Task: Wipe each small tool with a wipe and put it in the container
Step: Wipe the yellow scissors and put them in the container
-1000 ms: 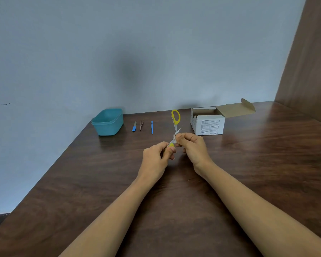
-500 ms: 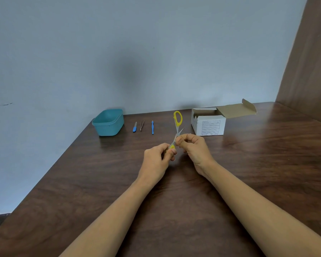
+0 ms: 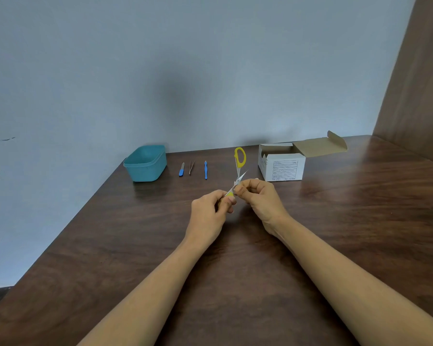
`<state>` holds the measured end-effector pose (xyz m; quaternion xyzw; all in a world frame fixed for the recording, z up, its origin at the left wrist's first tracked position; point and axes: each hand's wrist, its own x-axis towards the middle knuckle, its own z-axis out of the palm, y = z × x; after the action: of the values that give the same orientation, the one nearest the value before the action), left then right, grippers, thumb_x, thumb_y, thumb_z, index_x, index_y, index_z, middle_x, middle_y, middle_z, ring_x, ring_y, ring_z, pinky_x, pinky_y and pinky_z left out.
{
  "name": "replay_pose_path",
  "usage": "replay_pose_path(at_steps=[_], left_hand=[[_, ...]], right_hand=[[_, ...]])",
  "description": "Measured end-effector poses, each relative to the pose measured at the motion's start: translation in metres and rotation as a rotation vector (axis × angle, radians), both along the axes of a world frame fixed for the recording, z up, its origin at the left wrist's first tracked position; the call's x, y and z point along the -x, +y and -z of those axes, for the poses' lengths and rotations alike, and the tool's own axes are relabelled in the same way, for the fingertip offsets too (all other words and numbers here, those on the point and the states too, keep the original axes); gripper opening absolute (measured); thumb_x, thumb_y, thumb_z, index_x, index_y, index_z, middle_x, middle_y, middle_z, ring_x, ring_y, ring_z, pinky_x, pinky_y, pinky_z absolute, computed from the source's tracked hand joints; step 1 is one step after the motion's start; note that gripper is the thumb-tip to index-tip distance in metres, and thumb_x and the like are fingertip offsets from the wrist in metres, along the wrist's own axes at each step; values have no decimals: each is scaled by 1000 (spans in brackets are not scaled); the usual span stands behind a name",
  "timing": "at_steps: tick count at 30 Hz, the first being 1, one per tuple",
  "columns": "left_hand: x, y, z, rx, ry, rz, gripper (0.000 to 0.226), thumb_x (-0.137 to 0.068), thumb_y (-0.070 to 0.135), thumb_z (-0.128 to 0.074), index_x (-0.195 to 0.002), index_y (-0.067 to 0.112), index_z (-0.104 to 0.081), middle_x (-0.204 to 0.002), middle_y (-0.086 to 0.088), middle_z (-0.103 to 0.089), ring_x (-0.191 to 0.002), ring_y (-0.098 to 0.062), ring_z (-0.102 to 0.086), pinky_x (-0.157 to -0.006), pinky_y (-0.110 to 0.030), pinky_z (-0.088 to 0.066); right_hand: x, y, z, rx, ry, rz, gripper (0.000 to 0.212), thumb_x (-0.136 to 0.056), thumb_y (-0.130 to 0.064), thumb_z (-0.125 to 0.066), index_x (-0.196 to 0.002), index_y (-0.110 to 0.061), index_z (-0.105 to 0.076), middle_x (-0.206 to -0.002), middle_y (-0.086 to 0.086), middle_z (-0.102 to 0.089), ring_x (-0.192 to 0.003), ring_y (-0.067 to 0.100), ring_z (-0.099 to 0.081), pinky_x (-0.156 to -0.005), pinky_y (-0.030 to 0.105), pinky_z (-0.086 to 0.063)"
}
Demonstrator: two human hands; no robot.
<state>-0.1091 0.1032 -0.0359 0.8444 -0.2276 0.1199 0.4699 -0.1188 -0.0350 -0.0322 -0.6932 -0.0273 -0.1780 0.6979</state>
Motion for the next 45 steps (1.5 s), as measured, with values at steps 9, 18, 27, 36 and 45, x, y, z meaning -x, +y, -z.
replay_pose_path(at_steps=[9, 18, 27, 36, 45], left_hand=[[-1, -1, 1, 16, -4, -15, 20, -98, 27, -53, -91, 21, -71, -70, 11, -67, -61, 1, -53, -57, -9, -39], [-2, 1, 1, 69, 44, -94, 24, -97, 32, -54, -90, 20, -74, -70, 10, -67, -61, 10, -53, -58, -4, -37], [-1, 0, 0, 109, 35, -160, 22, -98, 27, -54, -89, 20, -72, -70, 10, -68, -59, 11, -52, -56, -3, -36], [-7, 5, 2, 267, 151, -124, 27, -98, 36, -50, -86, 28, -72, -66, 8, -64, -68, -8, -56, -69, -33, -47], [-3, 6, -3, 100, 91, 42, 27, -101, 37, -42, -94, 37, -68, -66, 7, -49, -58, -7, -38, -59, -28, -34]], right_hand=[[-7, -1, 8, 114, 60, 132, 32, -94, -29, -58, -68, -15, -71, -58, -14, -62, -69, 3, -56, -71, 25, -43], [1, 1, -1, 11, 36, -17, 12, -85, -6, -67, -74, -7, -70, -73, 0, -68, -61, -9, -59, -60, 4, -41], [-2, 1, 5, 65, 103, 46, 12, -82, -15, -71, -83, -3, -75, -81, 9, -73, -71, 0, -63, -72, 14, -48], [-3, -2, 2, -214, 110, 151, 6, -81, -12, -73, -75, -12, -73, -67, -4, -66, -61, 4, -53, -59, 17, -41], [-6, -23, -8, -705, 178, 60, 6, -86, -6, -65, -85, -10, -68, -69, -1, -72, -64, 8, -55, -48, 11, -43]])
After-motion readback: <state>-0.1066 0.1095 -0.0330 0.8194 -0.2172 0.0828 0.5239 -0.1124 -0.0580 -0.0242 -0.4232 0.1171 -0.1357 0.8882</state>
